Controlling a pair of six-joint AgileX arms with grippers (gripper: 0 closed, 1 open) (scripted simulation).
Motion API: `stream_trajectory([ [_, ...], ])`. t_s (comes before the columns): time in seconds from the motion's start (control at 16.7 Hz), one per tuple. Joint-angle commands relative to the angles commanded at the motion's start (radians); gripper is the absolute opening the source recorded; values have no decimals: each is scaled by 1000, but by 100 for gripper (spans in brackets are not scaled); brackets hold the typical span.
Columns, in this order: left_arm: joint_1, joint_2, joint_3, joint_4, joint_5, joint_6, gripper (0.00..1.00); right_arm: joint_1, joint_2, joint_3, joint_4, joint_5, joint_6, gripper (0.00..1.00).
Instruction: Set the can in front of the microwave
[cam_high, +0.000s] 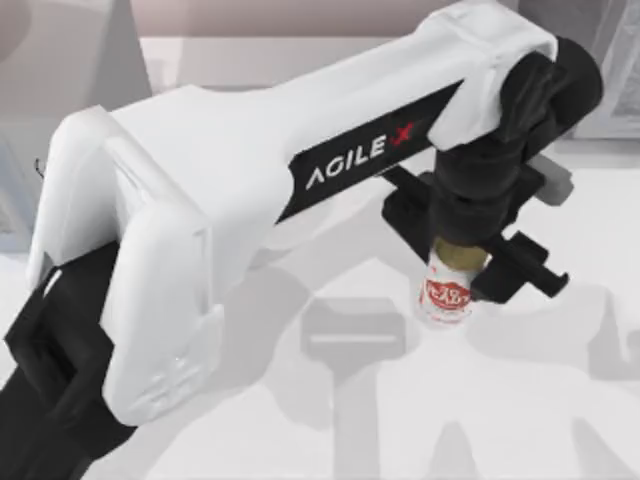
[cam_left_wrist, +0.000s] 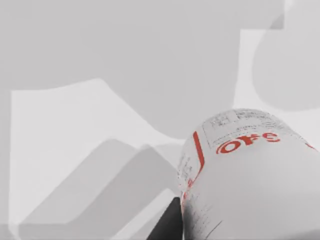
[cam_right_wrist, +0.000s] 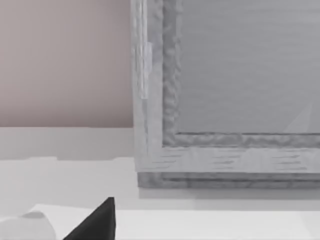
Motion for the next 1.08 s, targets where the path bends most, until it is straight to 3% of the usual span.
stream_trajectory([
  [0.24, 47, -99, -175, -27, 24, 53, 0, 0, 0, 0, 0, 0, 0, 100],
  [0.48, 163, -278, -497, -44, 58, 144, 0, 0, 0, 0, 0, 0, 0, 100],
  [0.84, 505, -592, -975, -8, 99, 342, 0, 0, 0, 0, 0, 0, 0, 100],
  [1.08, 884, -766, -1158, 67, 108, 486, 0, 0, 0, 0, 0, 0, 0, 100],
])
